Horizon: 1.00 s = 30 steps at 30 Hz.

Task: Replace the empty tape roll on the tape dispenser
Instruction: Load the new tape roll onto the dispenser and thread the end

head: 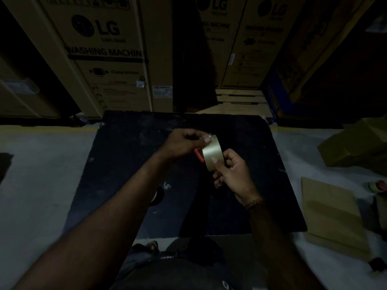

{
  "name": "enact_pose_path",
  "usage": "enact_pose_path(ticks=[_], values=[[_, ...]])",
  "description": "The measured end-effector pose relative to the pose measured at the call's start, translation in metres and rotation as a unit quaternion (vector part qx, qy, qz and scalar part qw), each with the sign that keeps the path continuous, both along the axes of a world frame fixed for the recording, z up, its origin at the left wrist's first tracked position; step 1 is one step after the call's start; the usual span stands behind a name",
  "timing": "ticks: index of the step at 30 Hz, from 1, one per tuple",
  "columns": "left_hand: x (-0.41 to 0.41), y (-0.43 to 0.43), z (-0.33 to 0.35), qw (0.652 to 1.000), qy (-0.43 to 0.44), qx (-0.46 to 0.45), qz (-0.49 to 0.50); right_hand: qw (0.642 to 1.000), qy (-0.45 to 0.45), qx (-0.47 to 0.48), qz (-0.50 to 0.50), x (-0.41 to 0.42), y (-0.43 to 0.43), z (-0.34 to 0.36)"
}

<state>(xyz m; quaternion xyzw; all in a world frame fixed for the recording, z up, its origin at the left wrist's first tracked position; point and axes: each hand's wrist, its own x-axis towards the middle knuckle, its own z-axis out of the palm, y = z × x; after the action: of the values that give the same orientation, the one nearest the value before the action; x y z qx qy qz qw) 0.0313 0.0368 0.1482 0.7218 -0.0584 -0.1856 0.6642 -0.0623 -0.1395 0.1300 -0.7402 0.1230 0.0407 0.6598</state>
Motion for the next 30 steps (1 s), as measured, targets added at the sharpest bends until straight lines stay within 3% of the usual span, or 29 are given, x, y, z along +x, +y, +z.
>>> enact_pose_path(ticks=[7, 20, 30], values=[[0.01, -0.002, -0.001, 0.992, -0.07, 0.101, 0.014, 1.0, 0.014, -0.016, -0.007, -0.001, 0.002, -0.003], [0.002, -0.016, -0.012, 0.942, -0.228, 0.247, 0.009, 0.994, -0.005, -0.109, 0.004, 0.01, -0.001, 0.005], [0.001, -0.018, -0.015, 0.941, -0.239, 0.238, -0.006, 0.994, 0.024, -0.103, -0.001, 0.009, -0.002, -0.004]])
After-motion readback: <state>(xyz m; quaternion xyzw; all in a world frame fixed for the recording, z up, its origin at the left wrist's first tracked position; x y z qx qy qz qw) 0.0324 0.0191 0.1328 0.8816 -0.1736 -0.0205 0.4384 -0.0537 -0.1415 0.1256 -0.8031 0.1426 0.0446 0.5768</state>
